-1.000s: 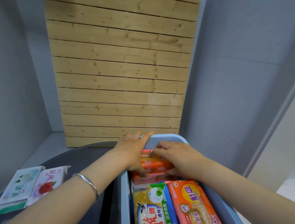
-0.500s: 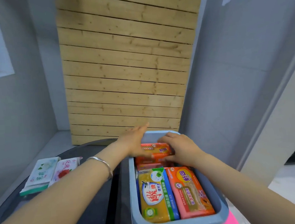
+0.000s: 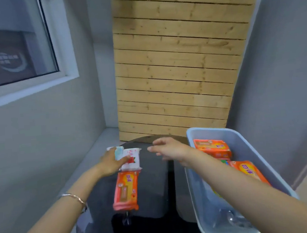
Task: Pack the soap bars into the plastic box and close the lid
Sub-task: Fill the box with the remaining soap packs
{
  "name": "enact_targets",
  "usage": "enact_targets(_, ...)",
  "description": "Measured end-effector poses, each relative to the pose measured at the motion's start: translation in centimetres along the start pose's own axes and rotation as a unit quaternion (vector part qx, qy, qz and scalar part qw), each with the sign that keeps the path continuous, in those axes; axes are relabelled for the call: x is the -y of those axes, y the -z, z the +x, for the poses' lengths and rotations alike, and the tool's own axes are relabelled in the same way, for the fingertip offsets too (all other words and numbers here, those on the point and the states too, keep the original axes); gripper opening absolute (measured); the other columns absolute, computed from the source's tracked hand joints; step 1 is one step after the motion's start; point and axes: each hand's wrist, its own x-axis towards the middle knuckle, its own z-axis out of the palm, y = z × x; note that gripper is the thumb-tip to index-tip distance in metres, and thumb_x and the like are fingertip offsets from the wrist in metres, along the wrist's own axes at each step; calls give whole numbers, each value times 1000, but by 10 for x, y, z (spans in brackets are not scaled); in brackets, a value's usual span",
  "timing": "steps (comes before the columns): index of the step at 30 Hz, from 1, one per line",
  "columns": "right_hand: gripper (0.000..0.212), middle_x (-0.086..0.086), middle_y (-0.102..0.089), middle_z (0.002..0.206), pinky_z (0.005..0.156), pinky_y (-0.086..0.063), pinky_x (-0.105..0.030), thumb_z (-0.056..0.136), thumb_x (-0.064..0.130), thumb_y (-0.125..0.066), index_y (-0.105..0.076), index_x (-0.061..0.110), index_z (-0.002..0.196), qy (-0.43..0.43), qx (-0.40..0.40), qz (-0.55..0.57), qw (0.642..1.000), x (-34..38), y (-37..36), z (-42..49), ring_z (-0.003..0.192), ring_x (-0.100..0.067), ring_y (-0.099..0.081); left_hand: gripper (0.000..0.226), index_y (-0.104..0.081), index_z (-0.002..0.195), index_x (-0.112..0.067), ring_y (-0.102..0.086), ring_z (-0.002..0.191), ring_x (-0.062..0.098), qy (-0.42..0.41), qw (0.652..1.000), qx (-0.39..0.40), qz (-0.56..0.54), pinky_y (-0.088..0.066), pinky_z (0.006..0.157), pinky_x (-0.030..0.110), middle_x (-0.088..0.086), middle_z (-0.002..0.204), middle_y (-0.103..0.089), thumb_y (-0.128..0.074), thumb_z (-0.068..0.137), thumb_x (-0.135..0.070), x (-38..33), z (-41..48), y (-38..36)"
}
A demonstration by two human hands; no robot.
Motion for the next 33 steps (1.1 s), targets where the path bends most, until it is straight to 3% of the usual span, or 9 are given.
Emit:
enact_targets(3, 60, -9, -49, 139, 99, -46, -37, 87, 35, -61, -40, 7, 136, -125, 57, 3, 991, -8, -51, 1, 122, -24, -52, 58, -50, 130, -7, -54, 121, 30, 46, 998, -14, 46, -42, 99, 33, 15, 134, -55, -54, 87, -45, 25, -12, -5)
enact_targets(6, 51, -9, -47, 141, 99, -46, -38, 93, 35, -53, -41, 10, 136, -197, 88, 20, 976, -24, -90, 3, 124, -25, -51, 38, -66, 87, -11, -64, 84, 20, 77, 992, 90, 34, -52, 80, 32, 7, 89, -66, -40, 97, -37, 36, -26, -21)
enact_targets(8, 42, -10, -55, 135, 100, -45, -36, 95, 30, -50, -50, 8, 130, -197, 70, 63, 976, -32, -108, 4, 118, -23, -56, 39, -62, 76, -14, -64, 79, 21, 86, 990, 110, -18, -52, 69, 27, 4, 82, -65, -37, 98, -35, 45, -30, -35)
enact_targets(12, 33, -13, -65, 123, 69, -50, -20, 94, 18, -52, -56, 7, 125, -142, 19, 184, 972, -38, -126, 2, 88, -17, -62, 34, -55, 118, -7, -62, 105, 27, 39, 995, 2, -87, -44, 80, 28, 13, 117, -64, -38, 98, -29, 47, -37, -55)
enact_targets(16, 39, -8, -64, 119, 66, -47, -17, 94, 14, -51, -49, 18, 133, -42, -30, 199, 979, -29, -99, -6, 97, -17, -61, 28, -48, 116, -12, -64, 76, 16, -19, 964, -85, -250, -52, 68, 30, 12, 103, -67, -54, 93, -26, 26, -41, -40)
enact_targets(20, 44, -6, -63, 124, 72, -54, -24, 94, 14, -52, -45, 26, 136, 71, -35, 203, 976, -7, -39, -21, 95, -17, -64, 44, -43, 122, -22, -68, 71, 16, -73, 899, -38, -430, -54, 51, 17, 7, 101, -66, -66, 84, -25, -27, -51, -14)
enact_targets(27, 52, -15, -64, 117, 82, -57, -38, 86, 13, -65, -49, 28, 132, 194, -84, 80, 974, -14, 85, -56, 97, -22, -66, 36, -50, 117, -16, -70, 83, 8, -176, 861, 32, -477, -56, 59, 16, 4, 115, -66, -65, 84, -22, -121, -42, -18)
enact_targets(30, 41, 1, -71, 109, 85, -56, -32, 74, 27, -72, -62, 32, 114, 202, -119, 2, 972, -33, 134, -65, 99, -14, -69, 32, -55, 116, -13, -64, 83, 4, -248, 892, 18, -377, -52, 58, 9, 1, 109, -62, -63, 86, -22, -154, -24, -26)
enact_targets(33, 37, 6, -73, 101, 72, -55, -18, 75, 16, -72, -64, 30, 109, 197, -109, -12, 974, -54, 173, -68, 92, -6, -70, 33, -58, 112, -22, -61, 85, 5, -316, 917, 41, -239, -55, 69, 13, -5, 104, -62, -69, 81, -27, -179, -6, -42)
